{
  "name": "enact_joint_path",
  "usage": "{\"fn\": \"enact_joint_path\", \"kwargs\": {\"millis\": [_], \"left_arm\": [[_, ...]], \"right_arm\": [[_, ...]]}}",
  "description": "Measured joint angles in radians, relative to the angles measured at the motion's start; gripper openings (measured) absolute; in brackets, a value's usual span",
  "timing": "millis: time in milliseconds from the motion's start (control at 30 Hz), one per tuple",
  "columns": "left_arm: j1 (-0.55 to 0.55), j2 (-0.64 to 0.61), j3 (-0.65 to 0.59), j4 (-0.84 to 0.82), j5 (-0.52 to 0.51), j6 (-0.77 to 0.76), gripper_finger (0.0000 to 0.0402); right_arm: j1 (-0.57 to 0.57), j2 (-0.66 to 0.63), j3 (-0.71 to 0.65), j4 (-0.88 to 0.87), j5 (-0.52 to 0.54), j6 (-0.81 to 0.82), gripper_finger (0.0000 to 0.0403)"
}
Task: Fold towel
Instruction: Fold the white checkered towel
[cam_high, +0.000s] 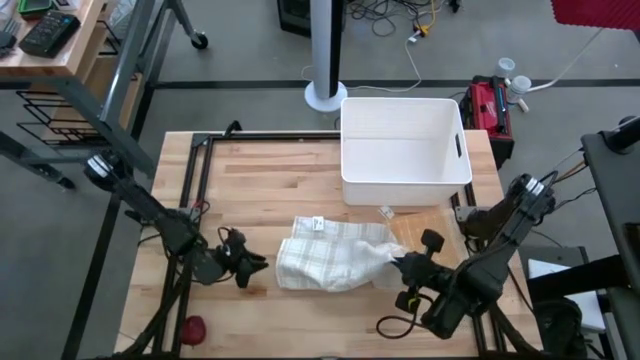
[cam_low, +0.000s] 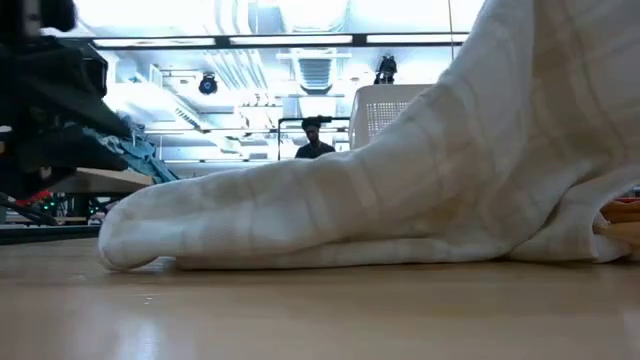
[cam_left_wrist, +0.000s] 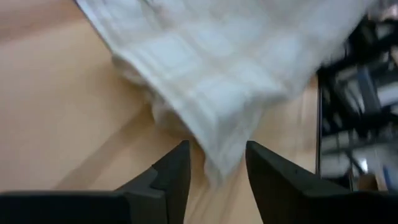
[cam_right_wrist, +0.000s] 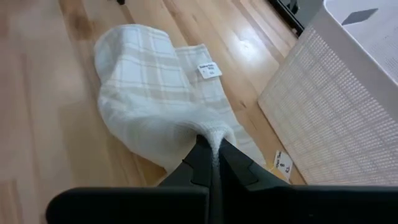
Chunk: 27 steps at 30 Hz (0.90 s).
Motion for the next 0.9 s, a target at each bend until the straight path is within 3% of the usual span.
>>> {"fn": "enact_joint_path", "kwargs": {"millis": [133,467,900], "left_arm": [[0.026,0.041,0.0,0.073,-0.073,-0.027,0.0152],[0.131,0.16,0.0,0.131,-0.028,-0.184,0.016],[0.2,0.364,0.0,0.445,0.058,-0.086,0.0159]], "right_arm": [[-0.001,0.02,0.0,0.0,-0.008,0.006,0.0],[-0.001,0.016,0.0,0.016,0.007,0.006,0.0],[-0.001,0.017,0.0,0.023,0.008,0.004,0.0]]}}
